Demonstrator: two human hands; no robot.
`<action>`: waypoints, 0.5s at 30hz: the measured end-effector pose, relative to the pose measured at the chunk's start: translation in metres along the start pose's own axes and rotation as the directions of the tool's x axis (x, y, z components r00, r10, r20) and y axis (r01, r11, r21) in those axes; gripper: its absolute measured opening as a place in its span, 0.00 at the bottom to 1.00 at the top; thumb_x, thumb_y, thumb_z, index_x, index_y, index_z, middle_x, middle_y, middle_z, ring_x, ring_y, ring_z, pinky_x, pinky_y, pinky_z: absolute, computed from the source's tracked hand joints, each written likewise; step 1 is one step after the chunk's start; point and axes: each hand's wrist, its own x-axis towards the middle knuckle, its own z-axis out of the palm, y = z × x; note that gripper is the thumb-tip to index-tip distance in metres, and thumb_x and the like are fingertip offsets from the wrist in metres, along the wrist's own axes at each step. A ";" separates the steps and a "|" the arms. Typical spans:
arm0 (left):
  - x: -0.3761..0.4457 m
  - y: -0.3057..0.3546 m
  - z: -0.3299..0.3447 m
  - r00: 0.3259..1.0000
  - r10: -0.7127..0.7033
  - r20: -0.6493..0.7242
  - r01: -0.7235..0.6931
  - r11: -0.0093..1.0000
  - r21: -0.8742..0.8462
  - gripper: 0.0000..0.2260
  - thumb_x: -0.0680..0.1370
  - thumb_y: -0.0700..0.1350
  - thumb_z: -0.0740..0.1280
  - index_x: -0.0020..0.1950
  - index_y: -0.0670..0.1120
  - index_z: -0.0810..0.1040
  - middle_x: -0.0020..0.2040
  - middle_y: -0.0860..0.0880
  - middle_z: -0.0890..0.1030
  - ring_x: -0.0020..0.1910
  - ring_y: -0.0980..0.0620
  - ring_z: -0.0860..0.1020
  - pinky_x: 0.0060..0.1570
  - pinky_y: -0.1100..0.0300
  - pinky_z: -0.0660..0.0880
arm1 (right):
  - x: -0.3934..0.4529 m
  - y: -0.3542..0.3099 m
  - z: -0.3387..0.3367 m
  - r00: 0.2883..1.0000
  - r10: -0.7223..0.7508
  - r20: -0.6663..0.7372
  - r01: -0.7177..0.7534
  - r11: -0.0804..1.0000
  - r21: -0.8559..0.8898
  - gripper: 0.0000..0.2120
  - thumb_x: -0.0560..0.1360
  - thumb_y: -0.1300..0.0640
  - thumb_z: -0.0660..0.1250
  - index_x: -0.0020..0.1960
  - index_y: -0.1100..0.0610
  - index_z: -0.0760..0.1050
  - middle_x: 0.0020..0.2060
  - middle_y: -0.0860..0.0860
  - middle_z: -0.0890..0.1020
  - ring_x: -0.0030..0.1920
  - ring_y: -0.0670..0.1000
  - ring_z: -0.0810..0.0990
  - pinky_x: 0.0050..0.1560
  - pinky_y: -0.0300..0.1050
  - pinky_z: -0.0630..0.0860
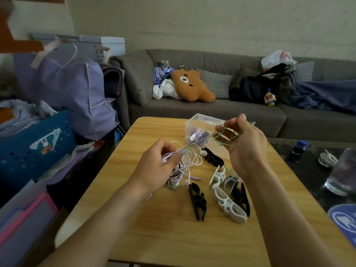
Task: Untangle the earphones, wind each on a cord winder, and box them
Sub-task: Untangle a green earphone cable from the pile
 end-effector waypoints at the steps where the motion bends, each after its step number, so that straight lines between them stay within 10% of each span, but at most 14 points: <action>1: 0.001 -0.002 -0.001 0.998 0.036 -0.050 -0.032 0.996 0.078 0.06 0.77 0.45 0.72 0.46 0.49 0.75 0.43 0.50 0.79 0.42 0.49 0.78 0.39 0.50 0.76 | -0.001 -0.001 -0.001 0.999 -0.022 0.041 0.027 0.991 -0.133 0.19 0.85 0.53 0.58 0.41 0.60 0.78 0.35 0.52 0.84 0.42 0.52 0.84 0.51 0.52 0.80; 5: 0.003 -0.010 -0.008 0.928 0.283 -0.242 -0.138 0.865 0.482 0.09 0.74 0.46 0.75 0.43 0.51 0.75 0.47 0.53 0.74 0.53 0.52 0.67 0.49 0.63 0.61 | -0.006 0.003 -0.003 0.984 -0.089 0.156 0.155 0.857 -0.492 0.19 0.84 0.52 0.59 0.43 0.60 0.81 0.40 0.56 0.86 0.43 0.51 0.84 0.46 0.46 0.80; 15: 0.013 -0.007 -0.022 0.949 -0.110 -0.294 0.113 0.994 -0.004 0.05 0.75 0.42 0.74 0.43 0.45 0.80 0.40 0.50 0.83 0.40 0.56 0.81 0.39 0.65 0.74 | 0.000 -0.004 -0.006 0.979 -0.098 -0.179 0.142 0.958 0.249 0.16 0.85 0.54 0.58 0.42 0.60 0.74 0.39 0.56 0.85 0.41 0.55 0.87 0.50 0.53 0.83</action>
